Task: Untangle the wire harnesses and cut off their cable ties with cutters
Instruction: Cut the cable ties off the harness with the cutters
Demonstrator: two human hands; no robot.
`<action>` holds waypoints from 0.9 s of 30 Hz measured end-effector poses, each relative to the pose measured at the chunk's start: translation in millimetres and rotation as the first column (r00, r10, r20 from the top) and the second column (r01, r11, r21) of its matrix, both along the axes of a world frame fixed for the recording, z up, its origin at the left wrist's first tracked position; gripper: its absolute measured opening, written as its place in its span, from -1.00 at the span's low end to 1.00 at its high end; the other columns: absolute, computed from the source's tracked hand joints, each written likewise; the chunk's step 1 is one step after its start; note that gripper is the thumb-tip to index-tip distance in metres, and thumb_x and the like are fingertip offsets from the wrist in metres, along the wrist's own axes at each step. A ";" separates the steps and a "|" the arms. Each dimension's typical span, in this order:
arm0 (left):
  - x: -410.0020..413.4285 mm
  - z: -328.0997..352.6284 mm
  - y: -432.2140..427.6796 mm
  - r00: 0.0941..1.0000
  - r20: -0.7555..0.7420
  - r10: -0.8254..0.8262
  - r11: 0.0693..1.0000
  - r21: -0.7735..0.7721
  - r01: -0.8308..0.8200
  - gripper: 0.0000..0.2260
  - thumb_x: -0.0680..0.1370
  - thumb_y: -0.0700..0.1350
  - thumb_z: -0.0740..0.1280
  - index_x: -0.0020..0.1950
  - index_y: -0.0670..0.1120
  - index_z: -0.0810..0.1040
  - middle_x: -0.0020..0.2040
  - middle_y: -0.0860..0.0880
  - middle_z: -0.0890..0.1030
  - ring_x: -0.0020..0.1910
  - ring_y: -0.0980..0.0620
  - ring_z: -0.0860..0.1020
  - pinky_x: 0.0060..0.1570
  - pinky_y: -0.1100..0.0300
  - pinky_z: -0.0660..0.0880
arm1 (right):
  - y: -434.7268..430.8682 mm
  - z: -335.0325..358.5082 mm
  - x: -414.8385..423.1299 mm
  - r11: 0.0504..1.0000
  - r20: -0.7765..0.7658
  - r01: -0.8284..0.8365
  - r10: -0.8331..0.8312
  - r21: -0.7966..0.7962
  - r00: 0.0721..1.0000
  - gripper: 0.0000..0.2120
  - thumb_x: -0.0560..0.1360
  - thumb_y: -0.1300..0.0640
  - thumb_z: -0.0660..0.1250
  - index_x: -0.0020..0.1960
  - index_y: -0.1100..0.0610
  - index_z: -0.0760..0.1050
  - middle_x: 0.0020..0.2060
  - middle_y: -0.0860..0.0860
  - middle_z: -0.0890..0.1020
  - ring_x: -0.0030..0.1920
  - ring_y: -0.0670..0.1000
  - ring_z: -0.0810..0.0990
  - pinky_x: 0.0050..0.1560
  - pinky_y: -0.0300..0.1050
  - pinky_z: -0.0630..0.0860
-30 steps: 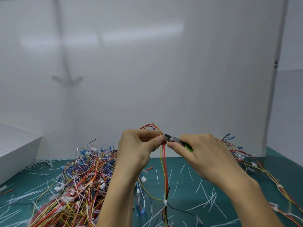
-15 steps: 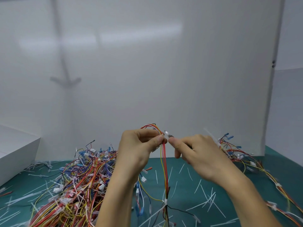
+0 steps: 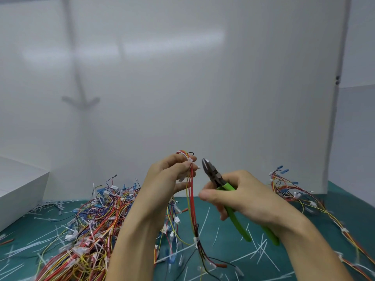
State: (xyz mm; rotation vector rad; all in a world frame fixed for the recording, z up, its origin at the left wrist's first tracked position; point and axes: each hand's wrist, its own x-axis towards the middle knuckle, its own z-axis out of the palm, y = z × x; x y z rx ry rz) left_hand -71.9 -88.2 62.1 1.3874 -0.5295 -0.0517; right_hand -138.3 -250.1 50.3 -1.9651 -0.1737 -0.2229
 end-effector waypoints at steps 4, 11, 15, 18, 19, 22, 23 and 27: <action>0.0 -0.5 -0.6 0.999 0.036 0.012 1.000 0.010 -0.012 -0.79 0.62 -0.14 0.27 -0.06 -0.06 0.70 -0.24 0.00 0.57 -0.20 0.10 0.53 -0.15 0.17 0.53 | 7.2 2.8 -3.5 0.999 0.051 -0.044 0.044 -0.014 0.998 -0.83 0.43 0.06 0.52 -0.10 0.16 0.67 -0.44 -0.03 0.55 -0.39 -0.05 0.53 -0.26 -0.17 0.58; -4.6 -1.9 -6.5 0.993 0.112 -0.048 0.986 0.164 0.029 -0.80 0.65 -0.03 0.23 0.06 0.06 0.67 -0.13 -0.03 0.69 -0.23 0.04 0.60 -0.08 0.02 0.59 | 14.8 7.1 -2.6 0.989 0.265 0.057 -0.092 0.134 0.960 -0.86 0.46 0.21 0.48 -0.22 0.24 0.57 -0.48 0.05 0.51 -0.45 -0.01 0.48 -0.35 -0.16 0.51; -6.8 -3.0 -3.0 0.973 0.091 -0.212 0.936 0.304 0.175 -0.59 0.48 0.23 0.28 0.05 -0.06 0.65 -0.17 -0.04 0.70 -0.29 0.04 0.65 -0.17 0.14 0.62 | 7.7 9.5 -3.8 0.968 0.324 0.112 -0.182 0.224 0.928 -0.85 0.48 0.23 0.45 -0.25 0.20 0.57 -0.50 0.02 0.52 -0.45 -0.02 0.48 -0.37 -0.15 0.51; -6.1 -5.1 1.0 0.950 0.098 -0.295 0.857 0.466 0.219 -0.60 0.46 0.21 0.32 0.00 -0.10 0.64 -0.12 -0.06 0.71 -0.23 0.05 0.67 -0.10 0.18 0.59 | 0.7 9.7 -3.8 0.949 0.325 0.168 -0.252 0.266 0.912 -0.88 0.49 0.22 0.44 -0.22 0.18 0.58 -0.50 0.02 0.50 -0.44 -0.01 0.49 -0.34 -0.13 0.56; -6.0 -5.7 2.6 0.939 0.100 -0.329 0.832 0.500 0.239 -0.68 0.49 0.14 0.36 -0.03 -0.10 0.64 -0.14 -0.04 0.71 -0.22 0.08 0.67 -0.11 0.22 0.58 | -1.6 9.4 -3.1 0.942 0.321 0.190 -0.278 0.278 0.906 -0.89 0.49 0.21 0.44 -0.19 0.20 0.57 -0.50 0.02 0.51 -0.44 -0.01 0.50 -0.32 -0.12 0.57; -4.2 -7.9 5.0 0.919 0.095 -0.384 0.827 0.478 0.296 -0.87 0.49 -0.11 0.47 -0.03 -0.15 0.67 -0.13 -0.11 0.71 -0.17 0.06 0.67 -0.08 0.26 0.56 | -6.3 8.0 -0.8 0.912 0.296 0.241 -0.343 0.333 0.891 -0.89 0.51 0.19 0.43 -0.17 0.18 0.56 -0.50 0.02 0.53 -0.43 -0.01 0.51 -0.26 -0.05 0.59; -3.1 -8.3 5.1 0.916 0.100 -0.388 0.838 0.452 0.306 -0.86 0.46 -0.18 0.50 -0.02 -0.18 0.67 -0.11 -0.15 0.72 -0.13 0.04 0.67 -0.03 0.25 0.56 | -7.0 7.7 -0.3 0.899 0.287 0.251 -0.363 0.360 0.887 -0.89 0.52 0.19 0.42 -0.18 0.15 0.56 -0.49 0.02 0.53 -0.43 -0.01 0.51 -0.26 -0.05 0.60; -1.4 -10.7 2.9 0.921 0.129 -0.368 0.866 0.409 0.288 -0.88 0.41 -0.28 0.53 -0.09 -0.16 0.67 -0.06 -0.12 0.73 -0.01 -0.01 0.68 0.08 0.22 0.59 | -8.4 6.2 2.3 0.834 0.248 0.248 -0.408 0.493 0.879 -0.87 0.54 0.21 0.38 -0.18 0.15 0.56 -0.47 0.01 0.56 -0.44 -0.02 0.52 -0.32 -0.14 0.61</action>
